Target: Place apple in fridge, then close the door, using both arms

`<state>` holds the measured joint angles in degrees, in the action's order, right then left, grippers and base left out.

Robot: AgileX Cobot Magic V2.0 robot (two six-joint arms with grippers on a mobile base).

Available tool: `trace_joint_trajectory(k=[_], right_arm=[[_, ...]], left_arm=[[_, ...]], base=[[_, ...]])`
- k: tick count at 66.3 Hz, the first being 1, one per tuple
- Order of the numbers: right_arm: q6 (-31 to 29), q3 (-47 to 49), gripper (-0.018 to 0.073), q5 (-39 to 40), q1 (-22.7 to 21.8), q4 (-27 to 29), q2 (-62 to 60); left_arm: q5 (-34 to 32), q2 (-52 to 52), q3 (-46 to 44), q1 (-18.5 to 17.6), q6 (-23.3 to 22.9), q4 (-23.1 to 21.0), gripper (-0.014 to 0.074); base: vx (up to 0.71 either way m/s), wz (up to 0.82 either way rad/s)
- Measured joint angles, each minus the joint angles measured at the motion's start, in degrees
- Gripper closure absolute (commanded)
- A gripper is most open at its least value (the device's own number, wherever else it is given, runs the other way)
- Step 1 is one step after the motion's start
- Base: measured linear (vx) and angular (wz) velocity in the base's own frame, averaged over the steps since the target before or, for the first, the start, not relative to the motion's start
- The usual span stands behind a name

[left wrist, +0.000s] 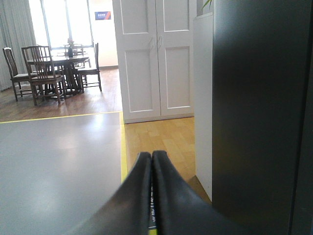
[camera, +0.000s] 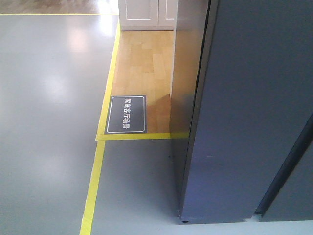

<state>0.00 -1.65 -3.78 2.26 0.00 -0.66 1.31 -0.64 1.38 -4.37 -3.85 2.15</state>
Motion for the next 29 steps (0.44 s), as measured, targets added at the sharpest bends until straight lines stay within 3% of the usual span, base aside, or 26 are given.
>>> trace_joint_trajectory(k=[29], right_arm=[[0.00, 0.00, 0.0562, 0.00, 0.00, 0.00, 0.00]], left_arm=[[0.00, 0.00, 0.00, 0.00, 0.00, 0.00, 0.0603]], base=[[0.00, 0.00]])
